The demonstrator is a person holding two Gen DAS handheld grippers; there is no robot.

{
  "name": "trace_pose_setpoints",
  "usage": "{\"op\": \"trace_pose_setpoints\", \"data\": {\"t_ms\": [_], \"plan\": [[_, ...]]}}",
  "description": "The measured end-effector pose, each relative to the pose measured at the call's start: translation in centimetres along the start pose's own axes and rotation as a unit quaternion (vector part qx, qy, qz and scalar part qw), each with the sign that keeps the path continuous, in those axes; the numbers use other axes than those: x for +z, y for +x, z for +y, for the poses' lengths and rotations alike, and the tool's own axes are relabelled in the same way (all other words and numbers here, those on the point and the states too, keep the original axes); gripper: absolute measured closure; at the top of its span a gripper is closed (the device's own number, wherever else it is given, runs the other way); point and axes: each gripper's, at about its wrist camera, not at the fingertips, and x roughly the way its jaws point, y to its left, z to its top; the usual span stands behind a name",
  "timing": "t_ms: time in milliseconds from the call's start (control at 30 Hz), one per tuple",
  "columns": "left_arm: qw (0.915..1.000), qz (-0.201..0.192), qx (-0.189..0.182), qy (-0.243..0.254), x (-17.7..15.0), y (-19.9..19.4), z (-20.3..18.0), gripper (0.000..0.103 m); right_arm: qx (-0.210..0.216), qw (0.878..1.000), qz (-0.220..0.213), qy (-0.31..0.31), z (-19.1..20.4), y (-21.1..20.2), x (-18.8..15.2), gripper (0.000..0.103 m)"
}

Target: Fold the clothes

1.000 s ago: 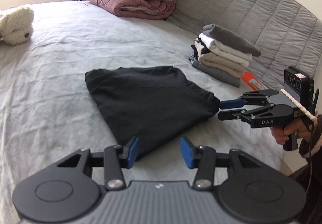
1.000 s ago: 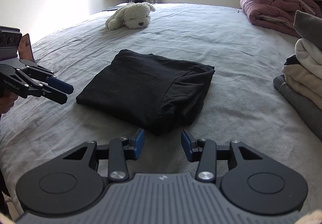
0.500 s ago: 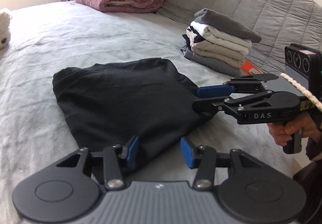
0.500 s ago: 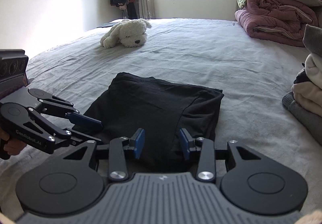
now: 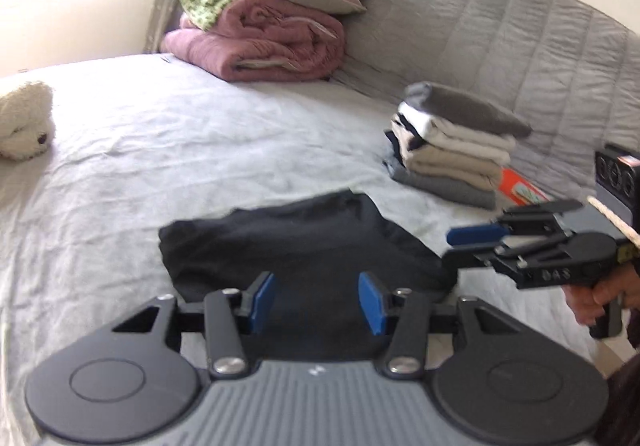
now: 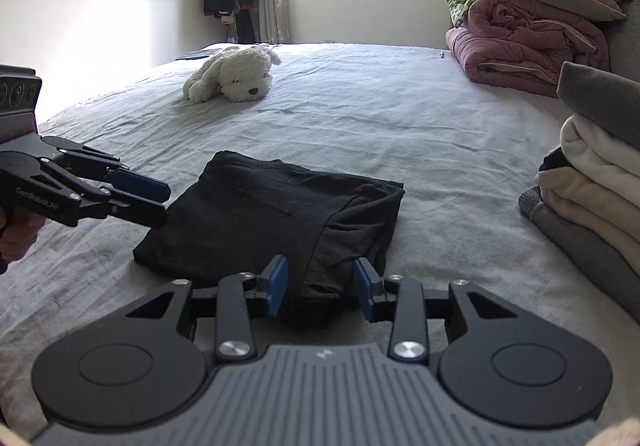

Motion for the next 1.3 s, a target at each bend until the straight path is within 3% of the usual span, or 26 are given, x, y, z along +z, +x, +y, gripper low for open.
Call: {"op": "trace_pose_setpoints", "data": {"t_ms": [100,200,267,300,400,500,600,1033,1100,1233,1300], "plan": [[0.999,-0.022,0.031,-0.021,0.4,1.9,1.6,0.065,-0.007,1.0,-0.007,0.013,0.3,1.1,0.4,0.065],[0.9977,-0.015,0.061,-0.028,0.5,4.2,2.8,0.066,-0.009,1.0,-0.007,0.017,0.4,2.1,0.5,0.065],[0.9958,-0.014,0.084,-0.031,0.4,5.1,3.6,0.076,-0.009,1.0,-0.001,0.021,0.3,2.7,0.5,0.065],[0.9949,-0.018,0.091,-0.04,0.5,5.1,4.0,0.085,-0.012,1.0,0.003,0.023,0.2,2.8,0.4,0.065],[0.99,-0.033,0.125,-0.056,0.9,4.3,4.6,0.086,-0.018,0.999,0.007,0.033,-0.2,2.9,0.3,0.065],[0.9847,-0.014,0.167,-0.048,1.2,3.3,4.3,0.071,-0.019,0.999,0.005,0.047,-0.7,2.6,0.4,0.062],[0.9812,0.012,0.187,-0.045,1.6,2.3,3.6,0.064,-0.019,0.998,0.001,0.053,-0.8,2.2,0.7,0.06],[0.9726,0.096,0.205,-0.053,0.4,-0.8,-2.5,0.04,-0.066,0.995,0.04,0.067,0.5,0.7,2.0,0.054],[0.9718,0.104,0.205,-0.055,0.3,-1.2,-3.2,0.035,-0.074,0.993,0.05,0.078,0.6,0.4,2.2,0.048],[0.9707,0.119,0.199,-0.062,-0.1,-1.7,-4.1,0.017,-0.081,0.989,0.069,0.1,0.6,-0.1,2.7,0.038],[0.9694,0.128,0.2,-0.063,-0.5,-1.8,-4.4,0.013,-0.079,0.988,0.076,0.107,0.7,-0.3,3.0,0.028]]}}
